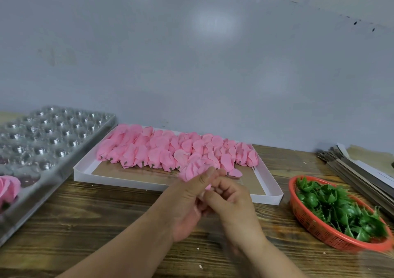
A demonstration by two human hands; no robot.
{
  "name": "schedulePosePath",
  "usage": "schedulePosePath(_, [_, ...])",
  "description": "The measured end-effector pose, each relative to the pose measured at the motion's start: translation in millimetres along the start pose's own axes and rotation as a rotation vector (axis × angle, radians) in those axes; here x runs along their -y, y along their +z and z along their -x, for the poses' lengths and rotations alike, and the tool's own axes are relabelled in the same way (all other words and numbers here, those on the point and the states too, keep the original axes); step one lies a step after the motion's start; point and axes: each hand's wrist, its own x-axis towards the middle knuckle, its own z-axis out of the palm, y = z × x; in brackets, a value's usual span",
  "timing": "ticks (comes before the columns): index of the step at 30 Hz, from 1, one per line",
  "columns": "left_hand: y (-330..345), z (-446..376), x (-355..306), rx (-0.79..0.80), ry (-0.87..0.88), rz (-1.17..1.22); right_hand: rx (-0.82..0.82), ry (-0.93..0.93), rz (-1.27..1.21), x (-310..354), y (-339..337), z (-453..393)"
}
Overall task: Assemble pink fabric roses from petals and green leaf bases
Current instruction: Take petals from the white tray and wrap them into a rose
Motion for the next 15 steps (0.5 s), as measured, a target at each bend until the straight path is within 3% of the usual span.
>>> schedulePosePath(4, [-3,2,-3,0.068,-0.007,-0.076,0.152,0.110,-0.092,3,-6,-3])
schedulePosePath(15, [-3,8,-16,0.225,-0.002,-0.225,0.286,0.266,-0.338,8,-9,-2])
